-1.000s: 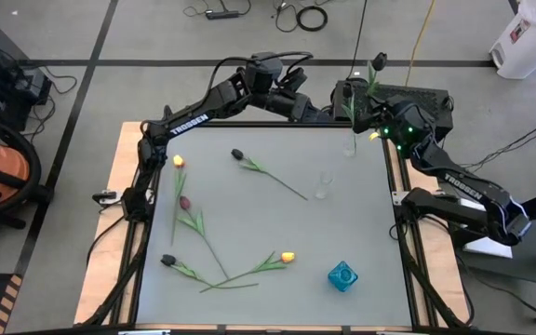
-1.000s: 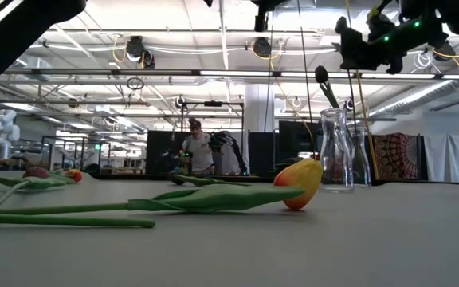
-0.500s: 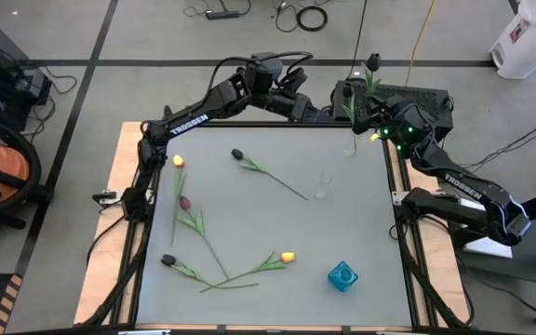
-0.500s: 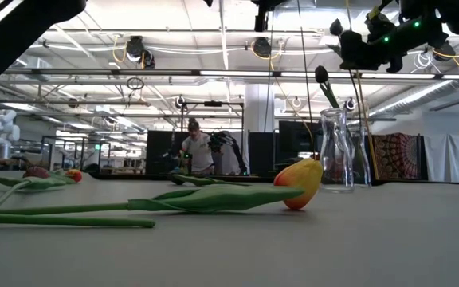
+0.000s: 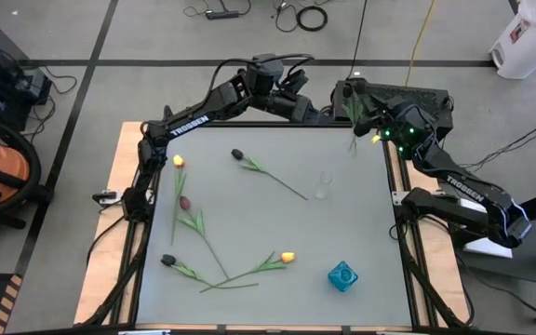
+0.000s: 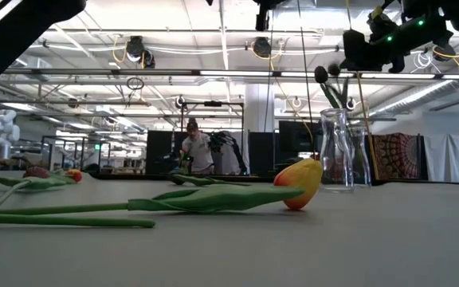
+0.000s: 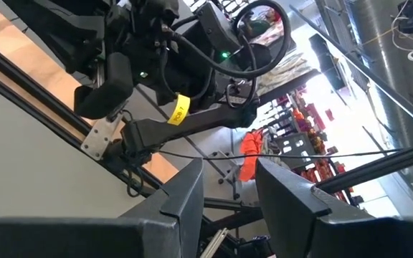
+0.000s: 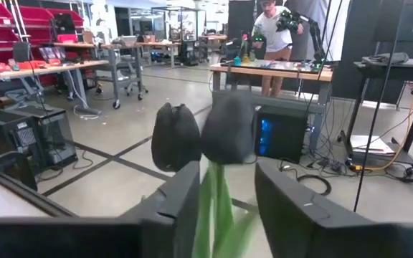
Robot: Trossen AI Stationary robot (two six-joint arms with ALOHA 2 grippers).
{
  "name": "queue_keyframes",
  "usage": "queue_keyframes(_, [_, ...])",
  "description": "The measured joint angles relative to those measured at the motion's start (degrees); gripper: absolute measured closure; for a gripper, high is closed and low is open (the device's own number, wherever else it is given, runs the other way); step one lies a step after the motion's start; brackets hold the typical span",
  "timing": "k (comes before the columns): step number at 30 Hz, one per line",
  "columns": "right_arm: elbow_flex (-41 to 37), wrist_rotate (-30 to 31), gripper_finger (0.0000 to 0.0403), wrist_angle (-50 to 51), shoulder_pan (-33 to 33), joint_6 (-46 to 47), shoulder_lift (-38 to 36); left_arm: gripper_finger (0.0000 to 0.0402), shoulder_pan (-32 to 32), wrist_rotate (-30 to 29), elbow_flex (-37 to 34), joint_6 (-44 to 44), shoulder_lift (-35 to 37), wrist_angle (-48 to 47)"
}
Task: Sort flowers into vase by color
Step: Put the top black tulip into the top transparent vase
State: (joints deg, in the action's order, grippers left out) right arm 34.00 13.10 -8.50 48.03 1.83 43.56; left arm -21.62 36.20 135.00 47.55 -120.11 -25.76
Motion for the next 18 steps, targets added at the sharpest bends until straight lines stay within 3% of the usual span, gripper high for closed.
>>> queue_keyframes(9, [0.02, 0.02, 0.0208, 4.44, 0.0, -1.67, -7.8, 0.0269, 0.06, -1.62, 0.0, 0.0, 0.02, -0.02])
queue_keyframes(18, [0.01, 0.02, 0.0198, 10.61, -0.04, -2.52, -18.21, 0.0269, 0.06, -2.74, 0.0, 1.5, 0.01, -0.73])
